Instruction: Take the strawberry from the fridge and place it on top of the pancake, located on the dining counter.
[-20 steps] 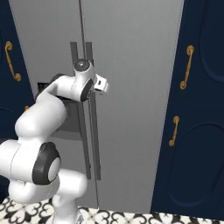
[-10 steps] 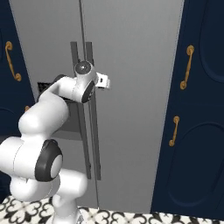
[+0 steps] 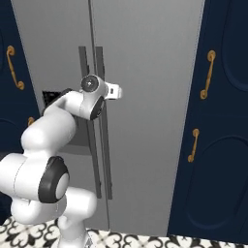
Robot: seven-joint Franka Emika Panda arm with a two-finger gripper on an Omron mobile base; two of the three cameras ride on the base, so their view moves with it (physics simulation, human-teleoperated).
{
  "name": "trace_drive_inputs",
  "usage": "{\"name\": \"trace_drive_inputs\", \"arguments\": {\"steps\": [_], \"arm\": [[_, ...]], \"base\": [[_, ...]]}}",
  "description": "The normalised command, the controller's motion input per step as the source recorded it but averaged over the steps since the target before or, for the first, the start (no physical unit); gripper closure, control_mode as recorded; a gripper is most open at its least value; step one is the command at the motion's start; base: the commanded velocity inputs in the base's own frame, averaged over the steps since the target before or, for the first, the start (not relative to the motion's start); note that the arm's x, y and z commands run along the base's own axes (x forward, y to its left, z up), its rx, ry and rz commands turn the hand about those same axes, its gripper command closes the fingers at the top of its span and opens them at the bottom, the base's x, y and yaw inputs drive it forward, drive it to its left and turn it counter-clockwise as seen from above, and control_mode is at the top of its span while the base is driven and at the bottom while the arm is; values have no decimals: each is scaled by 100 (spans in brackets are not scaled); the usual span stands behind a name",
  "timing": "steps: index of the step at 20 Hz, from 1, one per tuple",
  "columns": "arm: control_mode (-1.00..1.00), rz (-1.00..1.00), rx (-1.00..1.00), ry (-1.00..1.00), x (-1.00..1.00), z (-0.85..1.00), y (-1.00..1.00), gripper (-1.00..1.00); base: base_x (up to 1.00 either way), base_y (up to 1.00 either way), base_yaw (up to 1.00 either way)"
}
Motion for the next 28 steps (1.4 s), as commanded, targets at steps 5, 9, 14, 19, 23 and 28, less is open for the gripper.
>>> {"name": "trace_drive_inputs", "arguments": {"steps": [5,9,14,19,23,28], "arm": [[-100,0,0,-15,22,-14,-45,-100],[-100,1,0,-13,6,-2,-14,100],[-100,0,1,-1,-14,0,-32,100],[-100,-2,0,5,-45,0,-54,100],[-100,0,0,24,-89,-6,-79,100],[-100,-1,0,27,-100,-17,-99,100]], "base": [[0,0,0],[0,0,0],[0,0,0],[0,0,0],[0,0,0],[0,0,0]]}}
